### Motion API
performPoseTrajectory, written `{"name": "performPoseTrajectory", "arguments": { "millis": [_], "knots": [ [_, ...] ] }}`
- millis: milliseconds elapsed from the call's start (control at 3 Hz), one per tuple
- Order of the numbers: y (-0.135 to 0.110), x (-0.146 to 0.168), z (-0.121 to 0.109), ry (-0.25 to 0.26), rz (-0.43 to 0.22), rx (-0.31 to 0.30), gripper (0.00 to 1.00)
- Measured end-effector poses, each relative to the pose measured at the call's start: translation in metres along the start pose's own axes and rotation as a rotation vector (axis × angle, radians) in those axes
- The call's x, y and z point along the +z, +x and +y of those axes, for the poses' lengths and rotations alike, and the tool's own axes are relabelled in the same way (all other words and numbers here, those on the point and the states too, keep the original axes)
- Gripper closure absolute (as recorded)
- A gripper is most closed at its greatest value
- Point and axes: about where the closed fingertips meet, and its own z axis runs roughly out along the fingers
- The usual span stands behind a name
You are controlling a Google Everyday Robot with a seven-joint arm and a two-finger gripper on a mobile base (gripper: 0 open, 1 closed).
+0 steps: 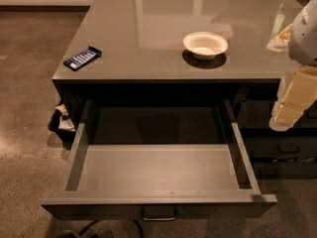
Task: Close top drawer
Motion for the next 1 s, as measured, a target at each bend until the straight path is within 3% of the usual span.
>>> {"name": "performPoseTrajectory", "arguments": {
  "millis": [667,1000],
  "knots": [
    [0.004,-0.001,0.002,0.001,-0.023,0.003,0.0],
    [0.02,0.008,0.001,0.006,-0.023,0.069,0.0]
  ]
}}
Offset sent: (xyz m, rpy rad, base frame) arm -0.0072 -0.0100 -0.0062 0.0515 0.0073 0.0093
